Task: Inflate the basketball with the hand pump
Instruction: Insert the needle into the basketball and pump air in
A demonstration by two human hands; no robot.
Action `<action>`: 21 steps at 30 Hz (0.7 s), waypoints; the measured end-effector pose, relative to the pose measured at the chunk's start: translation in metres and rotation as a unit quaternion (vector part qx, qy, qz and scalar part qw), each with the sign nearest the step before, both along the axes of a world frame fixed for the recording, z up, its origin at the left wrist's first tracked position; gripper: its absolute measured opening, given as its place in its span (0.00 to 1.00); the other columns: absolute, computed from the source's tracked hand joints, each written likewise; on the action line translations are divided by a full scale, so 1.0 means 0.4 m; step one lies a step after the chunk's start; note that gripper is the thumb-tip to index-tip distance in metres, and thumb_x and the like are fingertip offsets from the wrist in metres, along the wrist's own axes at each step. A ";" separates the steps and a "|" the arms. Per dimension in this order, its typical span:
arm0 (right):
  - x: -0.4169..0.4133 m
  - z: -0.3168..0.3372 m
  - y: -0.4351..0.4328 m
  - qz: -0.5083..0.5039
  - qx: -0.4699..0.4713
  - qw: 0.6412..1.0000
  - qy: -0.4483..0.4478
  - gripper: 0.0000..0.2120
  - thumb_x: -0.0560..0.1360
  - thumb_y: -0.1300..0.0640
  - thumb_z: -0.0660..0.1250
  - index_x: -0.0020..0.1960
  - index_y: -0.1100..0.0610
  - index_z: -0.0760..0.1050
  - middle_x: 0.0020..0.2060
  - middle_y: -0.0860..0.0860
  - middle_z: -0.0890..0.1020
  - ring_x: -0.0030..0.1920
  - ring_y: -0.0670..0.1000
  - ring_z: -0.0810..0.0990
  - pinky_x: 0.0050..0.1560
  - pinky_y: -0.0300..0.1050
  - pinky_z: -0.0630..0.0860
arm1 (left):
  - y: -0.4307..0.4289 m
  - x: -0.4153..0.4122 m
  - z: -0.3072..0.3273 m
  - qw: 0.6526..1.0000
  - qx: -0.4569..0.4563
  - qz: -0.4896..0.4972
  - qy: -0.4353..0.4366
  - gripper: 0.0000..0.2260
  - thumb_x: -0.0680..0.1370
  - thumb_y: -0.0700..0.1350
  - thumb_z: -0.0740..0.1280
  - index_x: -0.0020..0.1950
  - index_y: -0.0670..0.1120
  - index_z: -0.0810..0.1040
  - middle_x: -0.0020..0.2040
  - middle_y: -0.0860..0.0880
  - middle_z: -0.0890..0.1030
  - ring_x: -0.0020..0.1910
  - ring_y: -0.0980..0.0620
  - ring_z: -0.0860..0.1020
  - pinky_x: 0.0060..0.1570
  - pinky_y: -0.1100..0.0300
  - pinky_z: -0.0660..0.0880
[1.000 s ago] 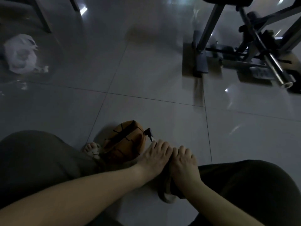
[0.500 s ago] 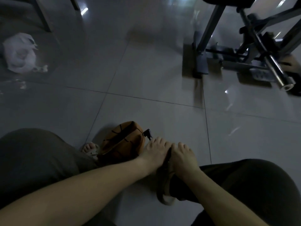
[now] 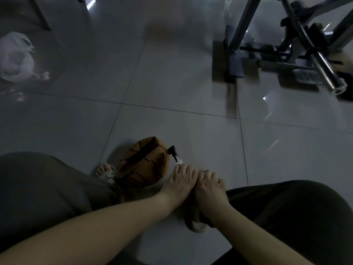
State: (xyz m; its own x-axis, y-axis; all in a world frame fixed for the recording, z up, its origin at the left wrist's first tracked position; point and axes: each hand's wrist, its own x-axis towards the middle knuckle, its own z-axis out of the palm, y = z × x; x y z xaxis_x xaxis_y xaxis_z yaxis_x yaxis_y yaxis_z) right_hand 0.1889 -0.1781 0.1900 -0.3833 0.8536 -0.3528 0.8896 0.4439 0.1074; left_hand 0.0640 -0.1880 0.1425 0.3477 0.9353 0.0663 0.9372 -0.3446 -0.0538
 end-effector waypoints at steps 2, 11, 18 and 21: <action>-0.001 -0.013 0.007 0.005 -0.012 1.000 0.001 0.24 0.76 0.49 0.66 0.64 0.63 0.69 0.58 0.62 0.72 0.56 0.62 0.73 0.59 0.59 0.72 | 0.001 0.004 -0.025 1.000 -0.026 -0.005 0.012 0.05 0.78 0.39 0.55 0.53 0.43 0.67 0.44 0.43 0.75 0.44 0.46 0.77 0.50 0.51 0.79; 0.018 0.033 0.062 0.003 -0.029 0.998 0.060 0.10 0.80 0.57 0.59 0.60 0.56 0.71 0.56 0.54 0.77 0.54 0.56 0.77 0.56 0.51 0.75 | 0.055 0.009 0.101 0.989 -0.134 0.036 -0.055 0.09 0.82 0.43 0.56 0.61 0.46 0.70 0.58 0.45 0.72 0.56 0.47 0.70 0.60 0.54 0.67; 0.018 0.191 0.053 0.000 0.174 0.971 0.163 0.13 0.71 0.58 0.55 0.53 0.58 0.73 0.44 0.55 0.75 0.41 0.55 0.71 0.41 0.49 0.71 | 0.094 -0.011 0.268 0.992 0.061 -0.008 -0.112 0.08 0.76 0.45 0.54 0.47 0.46 0.72 0.44 0.47 0.73 0.43 0.48 0.70 0.44 0.54 0.70; 0.005 0.128 -0.006 -0.014 0.058 0.995 0.084 0.14 0.78 0.54 0.53 0.61 0.57 0.68 0.51 0.55 0.71 0.46 0.54 0.69 0.47 0.49 0.73 | 0.038 -0.004 0.165 0.999 0.033 -0.008 -0.034 0.01 0.75 0.42 0.63 0.45 0.47 0.72 0.41 0.47 0.73 0.40 0.48 0.70 0.40 0.55 0.71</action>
State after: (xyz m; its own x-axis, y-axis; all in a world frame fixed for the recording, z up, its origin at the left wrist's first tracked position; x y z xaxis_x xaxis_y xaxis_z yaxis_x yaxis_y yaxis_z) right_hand 0.1907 -0.1804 0.2412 -0.4038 0.8960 -0.1846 0.9113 0.4118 0.0055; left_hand 0.0623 -0.1728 0.2087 0.3544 0.9227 0.1519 0.9342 -0.3566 -0.0135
